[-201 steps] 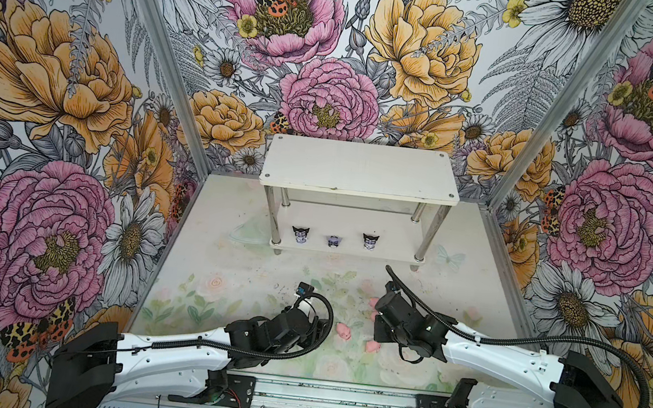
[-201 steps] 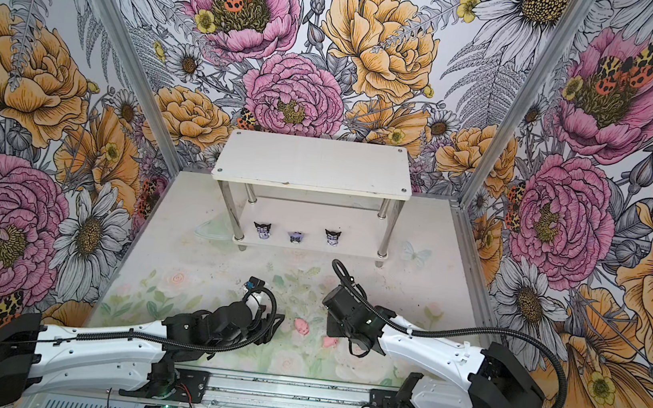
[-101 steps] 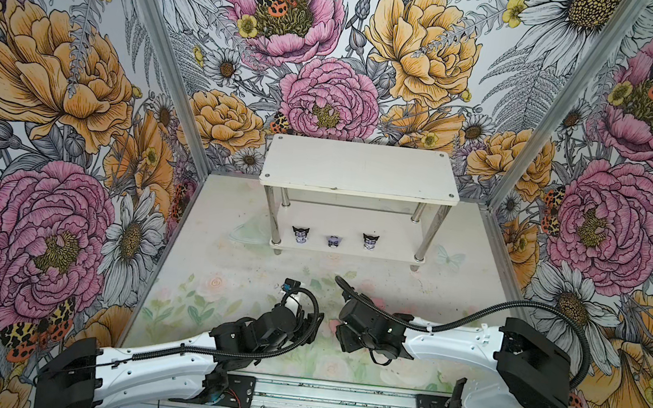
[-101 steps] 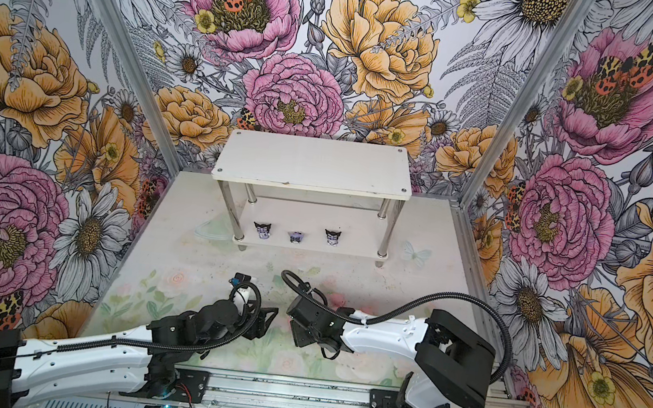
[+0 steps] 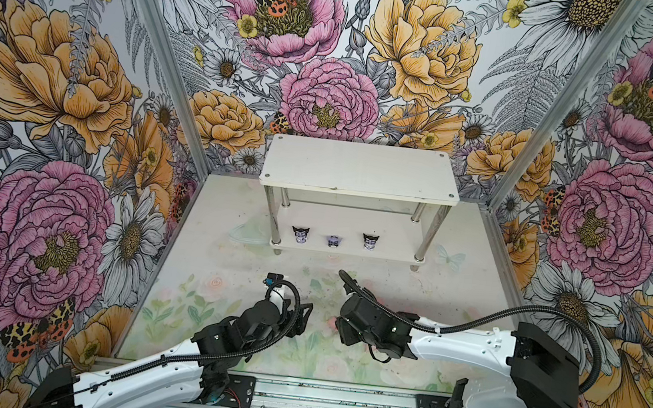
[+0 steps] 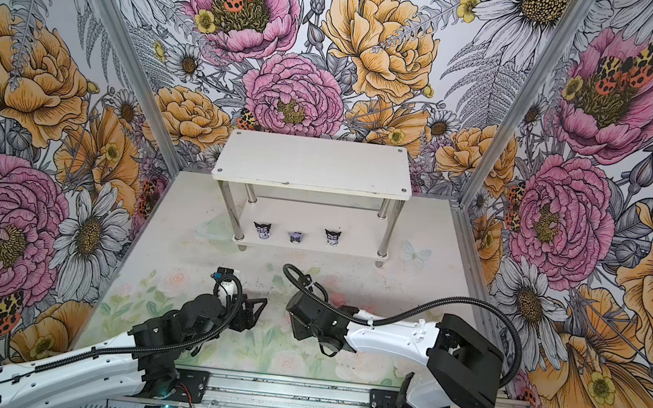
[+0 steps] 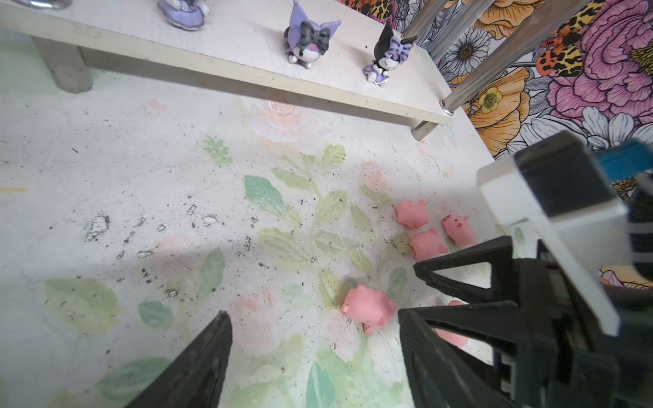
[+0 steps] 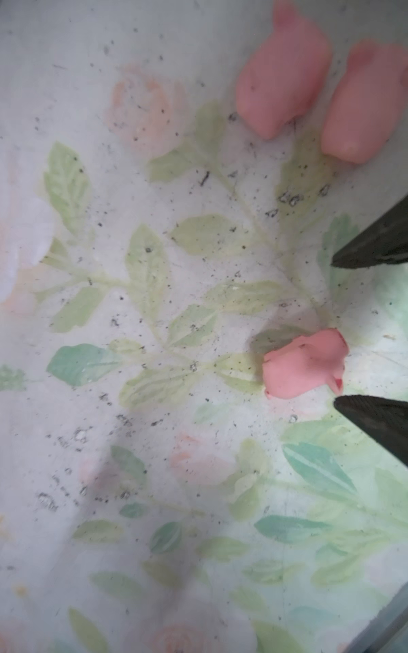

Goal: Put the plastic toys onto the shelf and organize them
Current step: 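Move the right gripper over the pink pigs while the left gripper reaches forward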

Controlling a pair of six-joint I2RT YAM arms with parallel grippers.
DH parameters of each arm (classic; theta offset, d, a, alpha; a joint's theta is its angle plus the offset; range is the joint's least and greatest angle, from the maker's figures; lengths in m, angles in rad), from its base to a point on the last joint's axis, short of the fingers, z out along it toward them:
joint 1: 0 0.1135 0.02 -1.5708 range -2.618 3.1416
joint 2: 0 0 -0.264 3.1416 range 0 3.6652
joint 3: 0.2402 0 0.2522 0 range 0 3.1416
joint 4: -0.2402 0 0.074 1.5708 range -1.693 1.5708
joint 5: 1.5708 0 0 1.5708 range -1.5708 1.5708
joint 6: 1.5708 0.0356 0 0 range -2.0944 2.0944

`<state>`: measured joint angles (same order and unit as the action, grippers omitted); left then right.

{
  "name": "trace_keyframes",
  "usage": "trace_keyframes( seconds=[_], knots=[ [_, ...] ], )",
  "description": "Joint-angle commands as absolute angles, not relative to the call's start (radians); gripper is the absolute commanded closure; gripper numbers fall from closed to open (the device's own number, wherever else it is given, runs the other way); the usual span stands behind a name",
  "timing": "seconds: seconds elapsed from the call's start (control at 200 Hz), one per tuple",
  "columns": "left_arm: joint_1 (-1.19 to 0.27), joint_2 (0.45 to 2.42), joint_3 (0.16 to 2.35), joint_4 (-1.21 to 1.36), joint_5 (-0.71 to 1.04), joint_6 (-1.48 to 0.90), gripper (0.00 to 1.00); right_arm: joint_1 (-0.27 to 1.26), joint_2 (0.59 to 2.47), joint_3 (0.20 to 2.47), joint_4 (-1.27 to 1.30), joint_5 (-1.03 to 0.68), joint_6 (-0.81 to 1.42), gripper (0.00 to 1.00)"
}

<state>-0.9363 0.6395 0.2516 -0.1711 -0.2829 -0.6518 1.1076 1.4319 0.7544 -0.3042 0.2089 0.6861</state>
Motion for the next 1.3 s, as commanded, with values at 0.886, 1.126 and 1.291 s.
trace_keyframes(
  seconds=[0.886,1.126,1.291],
  knots=[
    [-0.799,0.597,0.181,-0.158,-0.146,-0.641,0.24,0.931,1.616,0.772,-0.155,-0.013,0.703,1.0],
    [-0.792,0.616,0.189,-0.153,-0.133,-0.641,0.24,0.884,1.575,0.764,-0.149,-0.005,0.683,1.0],
    [-0.792,0.618,0.187,-0.149,-0.139,-0.638,0.24,0.884,1.479,0.732,-0.199,0.048,0.673,0.97]
  ],
)
